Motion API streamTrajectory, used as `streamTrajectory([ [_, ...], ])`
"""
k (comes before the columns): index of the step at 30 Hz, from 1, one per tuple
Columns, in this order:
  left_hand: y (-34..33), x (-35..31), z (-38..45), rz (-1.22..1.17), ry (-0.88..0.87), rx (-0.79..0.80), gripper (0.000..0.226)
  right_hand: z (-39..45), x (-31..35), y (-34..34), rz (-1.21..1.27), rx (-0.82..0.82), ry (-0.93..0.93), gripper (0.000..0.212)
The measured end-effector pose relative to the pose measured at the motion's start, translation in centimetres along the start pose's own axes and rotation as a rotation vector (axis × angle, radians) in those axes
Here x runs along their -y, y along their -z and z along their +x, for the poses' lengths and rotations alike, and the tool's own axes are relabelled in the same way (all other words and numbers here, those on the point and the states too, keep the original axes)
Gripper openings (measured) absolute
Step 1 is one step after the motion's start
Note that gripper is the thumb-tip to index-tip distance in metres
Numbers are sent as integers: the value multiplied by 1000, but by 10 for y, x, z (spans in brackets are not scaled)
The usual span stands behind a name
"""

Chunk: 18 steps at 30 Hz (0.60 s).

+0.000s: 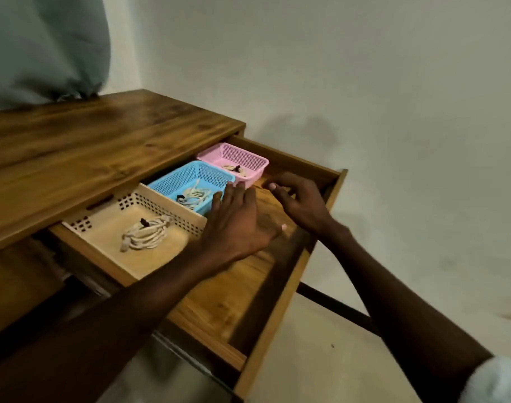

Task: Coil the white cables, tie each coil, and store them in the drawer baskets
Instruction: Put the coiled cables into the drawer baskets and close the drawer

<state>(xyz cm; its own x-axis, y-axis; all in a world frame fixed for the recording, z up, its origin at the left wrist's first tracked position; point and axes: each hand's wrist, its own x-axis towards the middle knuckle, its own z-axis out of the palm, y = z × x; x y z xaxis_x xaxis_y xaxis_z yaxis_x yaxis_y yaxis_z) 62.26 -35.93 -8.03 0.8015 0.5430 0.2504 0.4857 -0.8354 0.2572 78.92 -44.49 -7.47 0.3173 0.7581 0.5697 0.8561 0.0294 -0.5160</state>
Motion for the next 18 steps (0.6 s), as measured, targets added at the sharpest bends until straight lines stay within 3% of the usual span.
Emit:
streamTrajectory([
  [6,-18,-56,-36,1,64,185,138,-46,-10,0,121,-26,-10,28],
  [18,-11,-30,-35,218,135,39,145,-29,-4,-41,201,-302,-18,28],
])
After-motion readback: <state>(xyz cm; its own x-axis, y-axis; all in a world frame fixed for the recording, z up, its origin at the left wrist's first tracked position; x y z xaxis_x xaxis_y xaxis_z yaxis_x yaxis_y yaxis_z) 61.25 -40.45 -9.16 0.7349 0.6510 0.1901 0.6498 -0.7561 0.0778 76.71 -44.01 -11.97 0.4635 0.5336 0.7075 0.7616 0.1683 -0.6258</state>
